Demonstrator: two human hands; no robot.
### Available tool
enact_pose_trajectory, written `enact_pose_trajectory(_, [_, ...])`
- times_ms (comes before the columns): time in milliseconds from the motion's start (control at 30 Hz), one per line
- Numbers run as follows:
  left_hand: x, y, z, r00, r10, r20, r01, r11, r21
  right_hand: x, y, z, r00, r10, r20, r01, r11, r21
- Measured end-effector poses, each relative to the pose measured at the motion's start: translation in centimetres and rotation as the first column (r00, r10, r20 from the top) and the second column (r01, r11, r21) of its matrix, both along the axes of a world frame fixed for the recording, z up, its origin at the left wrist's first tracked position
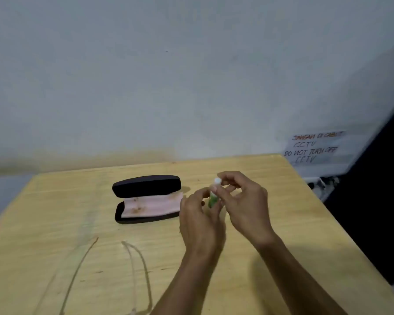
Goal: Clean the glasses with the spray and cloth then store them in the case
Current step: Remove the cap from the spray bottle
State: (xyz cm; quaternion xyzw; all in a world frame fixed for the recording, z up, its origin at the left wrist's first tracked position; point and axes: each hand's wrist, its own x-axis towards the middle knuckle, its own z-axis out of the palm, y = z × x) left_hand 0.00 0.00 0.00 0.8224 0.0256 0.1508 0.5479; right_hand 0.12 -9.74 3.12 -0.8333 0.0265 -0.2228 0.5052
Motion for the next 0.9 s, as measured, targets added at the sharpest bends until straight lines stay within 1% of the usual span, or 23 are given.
enact_pose_trajectory(67, [0.0, -0.2, 0.2, 1.0, 0.004, 0.011, -0.004, 1.0, 0.004, -0.2, -0.2, 0.2, 1.0, -0.015, 0.02, 0.015, 1.0, 0.0])
enact_pose_trajectory(167, [-0.8, -0.3, 0.1, 0.997, -0.047, 0.057, 0.048, 0.999, -0.002, -1.4, -0.9, 0.0, 0.999, -0.025, 0.046, 0.025, 1.0, 0.006])
enact_pose_trajectory(267, [-2.1, -0.4, 0.4, 0.993, -0.077, 0.092, 0.079, 0.997, -0.018, -2.8, -1.5, -0.1, 0.996, -0.038, 0.085, 0.04, 0.999, -0.021])
enact_pose_trajectory(400, [-3.5, -0.5, 0.3, 0.993, -0.093, 0.078, 0.093, 0.996, 0.0, -4.2, -1.8, -0.5, 0.989, -0.054, 0.141, 0.058, 0.998, -0.031])
enact_pose_trajectory(533, [-4.4, -0.5, 0.4, 0.987, -0.123, 0.1, 0.12, 0.992, 0.027, -4.8, -2.1, -0.5, 0.977, -0.051, 0.206, 0.07, 0.994, -0.087])
enact_pose_trajectory(900, [-4.4, 0.0, 1.4, 0.962, -0.191, 0.198, 0.17, 0.979, 0.115, -5.5, -2.9, 1.2, 0.97, 0.028, 0.243, -0.025, 1.0, -0.015])
